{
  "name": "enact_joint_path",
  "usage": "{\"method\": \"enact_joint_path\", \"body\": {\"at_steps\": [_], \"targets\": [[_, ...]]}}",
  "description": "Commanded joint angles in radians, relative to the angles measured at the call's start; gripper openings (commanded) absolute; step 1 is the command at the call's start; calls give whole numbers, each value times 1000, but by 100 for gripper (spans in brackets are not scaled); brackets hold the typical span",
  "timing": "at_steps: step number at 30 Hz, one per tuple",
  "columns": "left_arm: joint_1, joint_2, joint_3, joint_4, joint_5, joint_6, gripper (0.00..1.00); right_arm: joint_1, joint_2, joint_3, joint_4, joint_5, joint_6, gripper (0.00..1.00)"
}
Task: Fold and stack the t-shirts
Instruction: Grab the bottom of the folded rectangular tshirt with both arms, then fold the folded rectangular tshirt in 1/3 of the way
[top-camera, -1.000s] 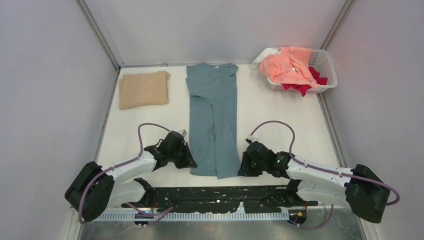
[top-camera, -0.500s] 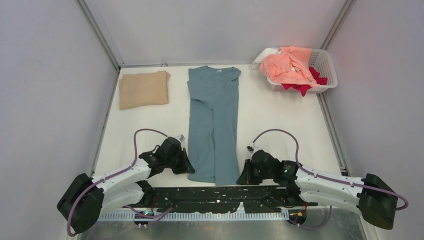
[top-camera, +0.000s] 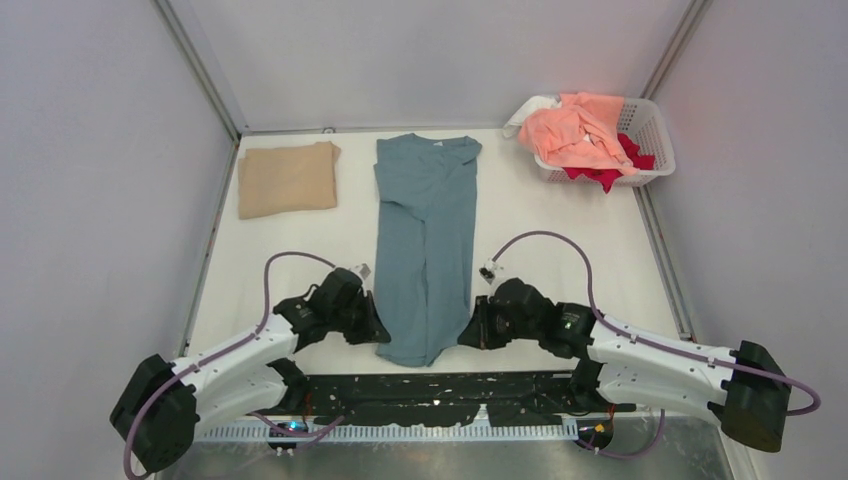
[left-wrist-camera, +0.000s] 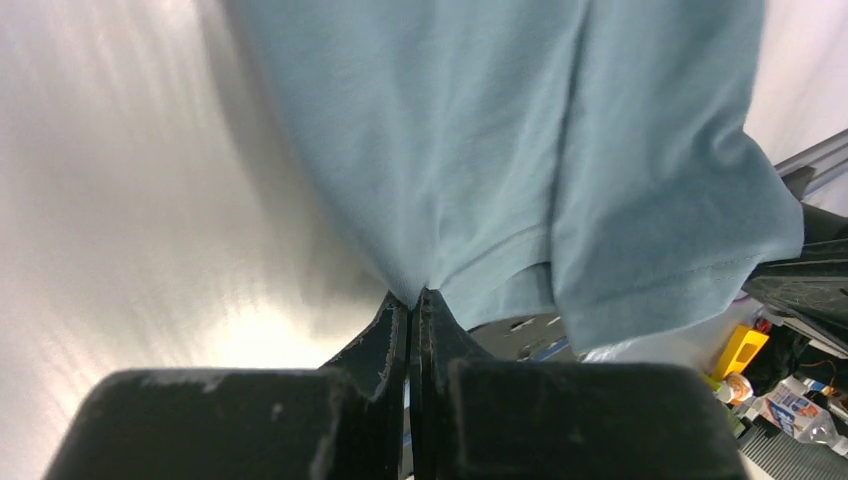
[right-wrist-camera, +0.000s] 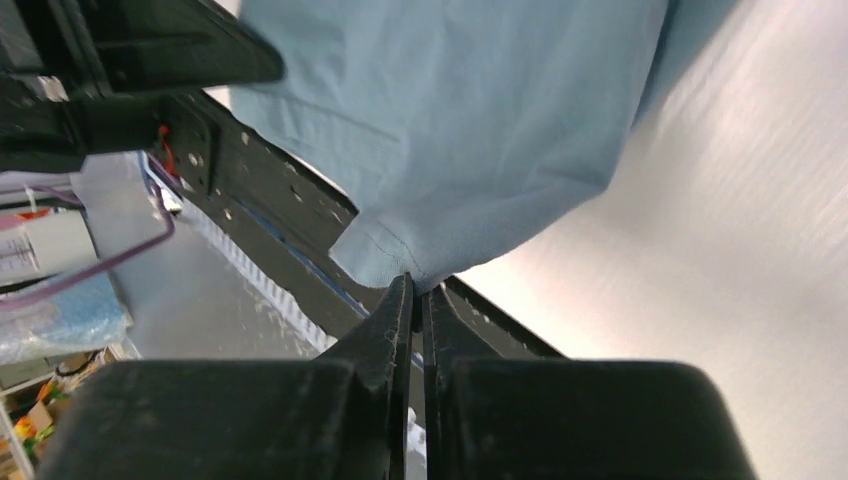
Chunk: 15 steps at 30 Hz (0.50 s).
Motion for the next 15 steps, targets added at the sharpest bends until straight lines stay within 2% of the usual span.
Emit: {"method": "enact_joint_path", "body": {"at_steps": [1, 6, 15], "targets": [[2, 64, 143, -2, 7, 45, 0, -52, 31, 116, -3, 70, -115, 6], [63, 181, 299, -48, 22, 96, 0, -170, 92, 194, 21, 57, -172, 6], [273, 418, 563, -111, 146, 175, 0, -356, 310, 377, 166, -13, -220, 6]]}}
